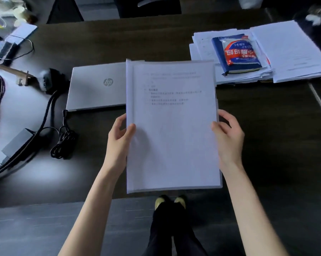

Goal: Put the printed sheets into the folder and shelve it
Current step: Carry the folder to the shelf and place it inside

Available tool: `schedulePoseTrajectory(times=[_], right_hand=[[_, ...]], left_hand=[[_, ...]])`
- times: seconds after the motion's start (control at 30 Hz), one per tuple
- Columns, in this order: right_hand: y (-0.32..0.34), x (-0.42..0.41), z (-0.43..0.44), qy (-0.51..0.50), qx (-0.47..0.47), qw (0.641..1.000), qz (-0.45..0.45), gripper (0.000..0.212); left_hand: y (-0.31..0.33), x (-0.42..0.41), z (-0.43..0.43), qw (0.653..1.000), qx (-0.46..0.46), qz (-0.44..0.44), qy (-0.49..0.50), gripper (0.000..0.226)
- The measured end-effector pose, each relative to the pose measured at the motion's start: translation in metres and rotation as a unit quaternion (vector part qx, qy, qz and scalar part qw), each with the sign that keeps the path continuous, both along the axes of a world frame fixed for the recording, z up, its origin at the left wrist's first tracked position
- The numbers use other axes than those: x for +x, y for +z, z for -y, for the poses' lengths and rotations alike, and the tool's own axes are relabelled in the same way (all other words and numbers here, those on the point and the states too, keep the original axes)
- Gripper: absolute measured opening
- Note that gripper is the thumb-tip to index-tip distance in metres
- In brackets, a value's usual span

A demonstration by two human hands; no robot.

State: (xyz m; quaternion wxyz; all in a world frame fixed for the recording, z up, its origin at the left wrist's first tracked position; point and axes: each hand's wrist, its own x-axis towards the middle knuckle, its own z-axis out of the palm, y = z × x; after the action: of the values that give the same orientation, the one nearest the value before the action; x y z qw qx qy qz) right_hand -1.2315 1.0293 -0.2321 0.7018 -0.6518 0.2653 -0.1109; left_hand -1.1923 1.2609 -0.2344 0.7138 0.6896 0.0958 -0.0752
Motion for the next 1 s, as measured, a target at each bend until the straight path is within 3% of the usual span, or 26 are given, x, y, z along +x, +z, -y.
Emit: schedulePoseTrajectory(times=[0.47,1.0], right_hand=[[0.119,-0.149,0.164,-0.197,-0.065,0.968,0.138,0.036],[0.174,-0.301,0.467,-0.337,-0.139,0.919,0.151,0.043]], left_hand=[[0.115,-0.039,0.200,0.962,-0.092,0.072,-0.245,0.026],[0.149,-0.151,0.560,0.914,-0.161,0.090,-0.361,0.026]])
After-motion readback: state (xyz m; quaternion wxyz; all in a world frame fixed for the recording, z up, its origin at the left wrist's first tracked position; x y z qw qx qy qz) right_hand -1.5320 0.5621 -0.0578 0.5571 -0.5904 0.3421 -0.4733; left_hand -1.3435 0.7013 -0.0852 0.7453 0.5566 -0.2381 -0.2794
